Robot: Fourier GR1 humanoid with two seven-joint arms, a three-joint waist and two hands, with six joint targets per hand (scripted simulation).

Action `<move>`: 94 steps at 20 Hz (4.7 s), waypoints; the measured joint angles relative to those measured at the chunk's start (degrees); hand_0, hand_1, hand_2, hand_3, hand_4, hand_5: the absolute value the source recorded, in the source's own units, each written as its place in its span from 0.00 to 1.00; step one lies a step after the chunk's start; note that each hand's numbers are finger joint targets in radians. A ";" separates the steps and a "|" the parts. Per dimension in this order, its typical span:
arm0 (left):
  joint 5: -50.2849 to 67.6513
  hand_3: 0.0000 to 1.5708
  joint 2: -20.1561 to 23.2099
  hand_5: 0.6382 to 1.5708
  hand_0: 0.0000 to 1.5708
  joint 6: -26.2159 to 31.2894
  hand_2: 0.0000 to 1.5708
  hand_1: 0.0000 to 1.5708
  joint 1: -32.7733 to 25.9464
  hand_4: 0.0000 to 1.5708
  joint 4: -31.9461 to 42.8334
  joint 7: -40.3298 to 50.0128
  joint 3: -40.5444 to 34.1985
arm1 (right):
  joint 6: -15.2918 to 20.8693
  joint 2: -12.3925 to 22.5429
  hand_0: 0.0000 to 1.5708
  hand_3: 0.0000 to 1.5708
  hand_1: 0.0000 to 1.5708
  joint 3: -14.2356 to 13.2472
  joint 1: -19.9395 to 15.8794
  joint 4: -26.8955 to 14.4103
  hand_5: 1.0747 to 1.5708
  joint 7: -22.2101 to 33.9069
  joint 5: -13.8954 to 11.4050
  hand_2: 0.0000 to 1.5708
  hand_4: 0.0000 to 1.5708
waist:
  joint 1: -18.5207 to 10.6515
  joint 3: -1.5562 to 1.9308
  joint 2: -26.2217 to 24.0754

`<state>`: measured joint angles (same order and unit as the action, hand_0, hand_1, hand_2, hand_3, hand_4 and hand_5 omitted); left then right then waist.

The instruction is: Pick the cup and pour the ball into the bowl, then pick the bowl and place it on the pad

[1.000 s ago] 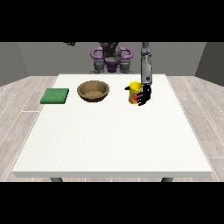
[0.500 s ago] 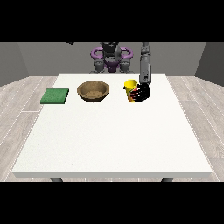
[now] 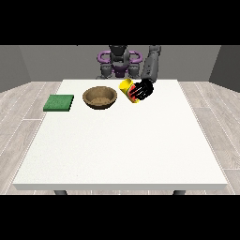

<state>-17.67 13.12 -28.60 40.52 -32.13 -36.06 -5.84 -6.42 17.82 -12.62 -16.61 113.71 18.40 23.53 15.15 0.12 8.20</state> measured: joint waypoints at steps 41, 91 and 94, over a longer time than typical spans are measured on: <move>-67.71 1.00 -12.35 0.94 0.91 -0.36 1.00 0.91 20.95 0.60 16.44 58.92 46.82 | -2.08 -2.90 0.00 0.00 0.00 0.98 0.39 -21.53 0.99 -8.15 -5.42 0.00 0.23 | -5.93 -0.09 -12.35; 33.65 0.00 21.13 0.96 0.00 41.57 0.00 0.00 10.07 0.00 -18.49 17.22 -15.51 | 5.72 -13.98 0.00 0.00 0.00 3.90 1.75 -27.49 1.00 -23.72 -12.18 0.00 0.22 | -16.89 -0.03 10.59; 33.86 0.00 23.47 0.97 0.00 41.84 0.00 0.00 11.22 0.00 -19.16 19.33 -15.80 | 3.89 -13.59 0.00 0.00 0.00 2.79 0.71 -33.86 1.00 -27.14 -11.59 0.00 0.19 | -16.64 -0.04 10.65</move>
<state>16.19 36.58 13.24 51.73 -51.29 -16.73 -21.64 -2.52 4.23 -9.83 -15.91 79.85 -8.74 11.94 -1.48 0.08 18.84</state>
